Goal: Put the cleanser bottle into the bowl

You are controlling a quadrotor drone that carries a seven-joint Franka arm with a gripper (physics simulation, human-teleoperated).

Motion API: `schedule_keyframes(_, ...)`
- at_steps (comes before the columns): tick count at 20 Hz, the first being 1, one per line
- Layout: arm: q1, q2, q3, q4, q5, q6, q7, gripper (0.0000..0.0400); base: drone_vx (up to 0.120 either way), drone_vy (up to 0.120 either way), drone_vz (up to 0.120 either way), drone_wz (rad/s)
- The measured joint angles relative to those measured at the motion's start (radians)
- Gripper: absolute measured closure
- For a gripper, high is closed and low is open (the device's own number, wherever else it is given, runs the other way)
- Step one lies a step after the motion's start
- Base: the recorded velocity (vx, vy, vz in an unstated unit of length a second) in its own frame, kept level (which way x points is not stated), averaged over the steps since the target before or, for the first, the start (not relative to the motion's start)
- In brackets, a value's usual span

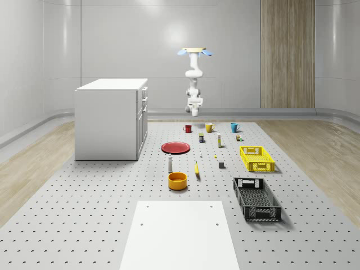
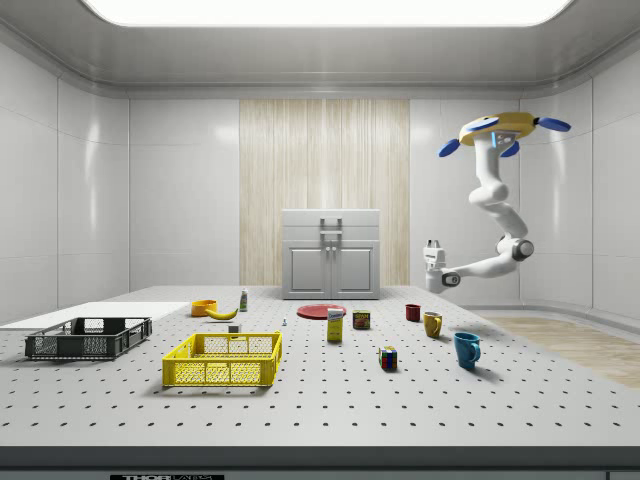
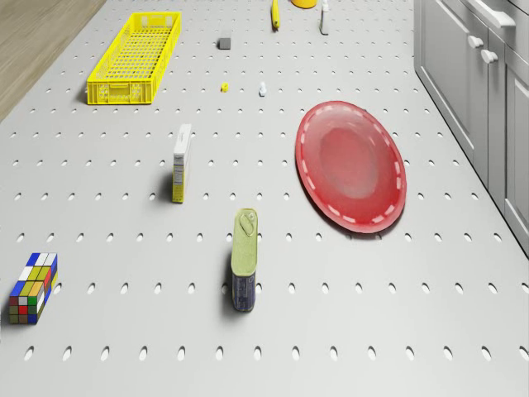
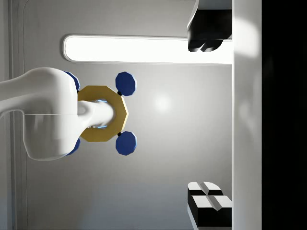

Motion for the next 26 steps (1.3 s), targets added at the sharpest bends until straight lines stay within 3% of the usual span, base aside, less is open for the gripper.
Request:
schedule_keyframes(10, -0.012, -0.006, 0.038, -0.007, -0.053, 0.008, 0.007, 0.0, 0.12, -0.12, 0.0, 0.0)
schedule_keyframes(16, -0.036, -0.011, 0.117, -0.02, -0.165, 0.014, 0.022, 0.0, 0.12, -0.12, 0.0, 0.0)
schedule_keyframes(22, -0.102, -0.03, 0.32, -0.093, -0.457, 0.028, 0.066, 0.0, 0.12, -0.027, 0.0, 0.0)
schedule_keyframes(26, -0.192, -0.067, 0.553, -0.255, -0.821, 0.046, 0.14, 0.0, 0.12, 0.0, -0.07, 0.0)
